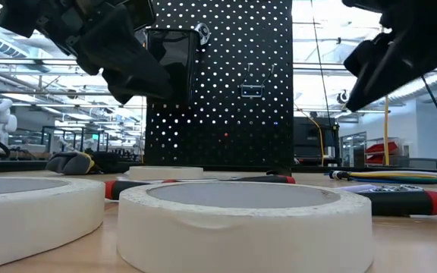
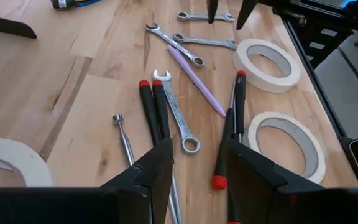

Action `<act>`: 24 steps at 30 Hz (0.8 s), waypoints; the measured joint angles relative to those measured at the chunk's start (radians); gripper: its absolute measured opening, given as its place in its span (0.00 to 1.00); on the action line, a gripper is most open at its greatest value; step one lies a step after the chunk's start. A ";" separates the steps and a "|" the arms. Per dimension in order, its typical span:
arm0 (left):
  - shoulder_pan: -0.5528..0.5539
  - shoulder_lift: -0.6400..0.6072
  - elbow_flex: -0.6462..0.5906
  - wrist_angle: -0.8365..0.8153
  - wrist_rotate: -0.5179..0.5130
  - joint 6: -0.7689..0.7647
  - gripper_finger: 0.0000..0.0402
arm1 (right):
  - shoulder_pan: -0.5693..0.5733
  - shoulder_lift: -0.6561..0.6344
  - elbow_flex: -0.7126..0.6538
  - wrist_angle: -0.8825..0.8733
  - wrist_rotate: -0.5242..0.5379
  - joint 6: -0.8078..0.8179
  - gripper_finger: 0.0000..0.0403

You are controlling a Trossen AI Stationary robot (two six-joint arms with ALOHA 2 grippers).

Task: Hang tools onto peg board
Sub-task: Put the purple pen into the black bin on the peg board

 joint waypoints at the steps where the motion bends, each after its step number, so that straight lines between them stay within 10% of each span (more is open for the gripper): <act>1: 0.000 0.000 0.000 0.000 0.000 -0.009 0.35 | 0.000 0.000 0.000 -0.011 -0.001 -0.012 0.37; 24: -0.002 0.000 0.000 -0.001 0.000 -0.013 0.35 | -0.101 0.018 0.000 -0.034 -0.008 -0.228 0.37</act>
